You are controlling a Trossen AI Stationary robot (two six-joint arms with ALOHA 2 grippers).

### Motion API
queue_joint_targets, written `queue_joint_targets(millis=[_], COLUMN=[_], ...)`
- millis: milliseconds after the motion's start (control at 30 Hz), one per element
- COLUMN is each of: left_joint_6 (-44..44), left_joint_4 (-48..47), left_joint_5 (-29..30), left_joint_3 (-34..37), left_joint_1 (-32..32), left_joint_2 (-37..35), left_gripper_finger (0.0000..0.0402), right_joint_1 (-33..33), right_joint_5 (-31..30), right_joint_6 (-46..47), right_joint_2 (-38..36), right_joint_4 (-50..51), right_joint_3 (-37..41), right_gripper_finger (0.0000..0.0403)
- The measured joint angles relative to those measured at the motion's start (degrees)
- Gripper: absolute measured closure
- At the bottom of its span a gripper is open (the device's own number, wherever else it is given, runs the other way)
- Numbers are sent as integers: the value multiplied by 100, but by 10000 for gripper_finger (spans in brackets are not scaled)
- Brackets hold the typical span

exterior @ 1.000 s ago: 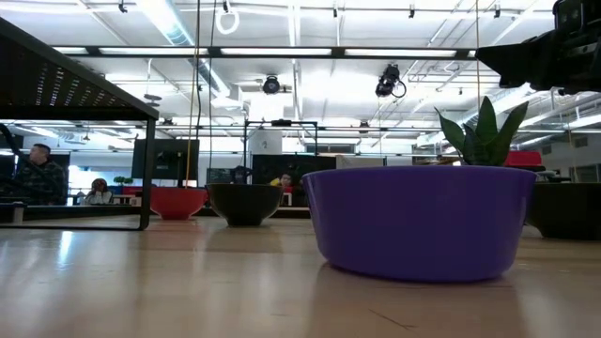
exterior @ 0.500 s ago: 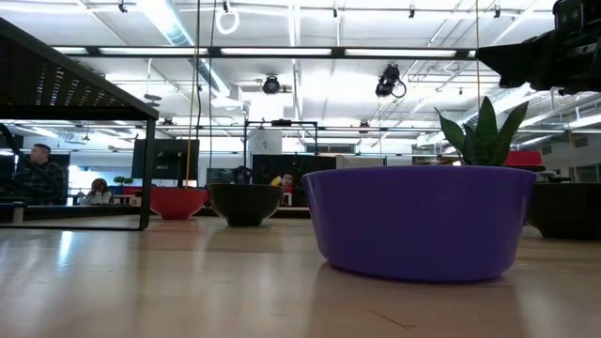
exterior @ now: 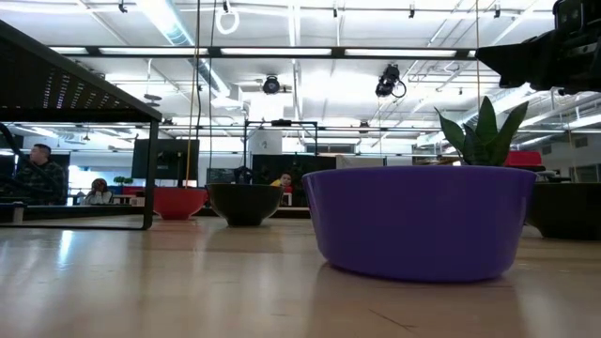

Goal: Pick & Place Mini bowls

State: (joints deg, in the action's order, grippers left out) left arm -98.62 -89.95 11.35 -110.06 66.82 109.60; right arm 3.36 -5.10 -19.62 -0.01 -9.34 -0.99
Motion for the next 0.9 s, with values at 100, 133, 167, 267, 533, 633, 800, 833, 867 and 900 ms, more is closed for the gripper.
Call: queue_joint_targets(millis=[100, 133, 167, 267, 533, 633, 800, 833, 867, 900], left_joint_6=[-20, -20, -23, -29, -123, -97, -276, -316, -375, -425], left_joint_4=[40, 48, 47, 2, -3, -4, -4, -7, -7, -7], left_joint_5=[-56, -60, -60, -55, -16, -37, -830, -1015, -1172, -1249], left_joint_3=[4, 4, 4, 4, 4, 2, 2, 2, 2, 2], left_joint_1=[-2, -2, -2, -2, -4, -4, -6, -4, 5, 21], left_joint_2=[3, 3, 3, 3, 3, 3, 3, 3, 3, 3], left_gripper_finger=[341, 340, 339, 338, 337, 337, 337, 337, 337, 337], right_joint_1=[1, 0, 1, 1, 2, 0, 2, 1, 2, 2], right_joint_5=[-2, -1, -1, 0, -1, 0, -1, -1, 0, 0], right_joint_6=[0, 2, 1, 2, 0, 2, 1, 1, 0, 2], right_joint_2=[0, 0, 0, 0, 0, 0, 0, 0, 0, 0], right_joint_4=[0, 0, -1, 0, 0, 0, 0, 0, 0, 0], right_joint_3=[1, 1, 2, 2, 1, 0, 2, 0, 0, 2], right_gripper_finger=[394, 394, 394, 394, 394, 394, 394, 394, 394, 394])
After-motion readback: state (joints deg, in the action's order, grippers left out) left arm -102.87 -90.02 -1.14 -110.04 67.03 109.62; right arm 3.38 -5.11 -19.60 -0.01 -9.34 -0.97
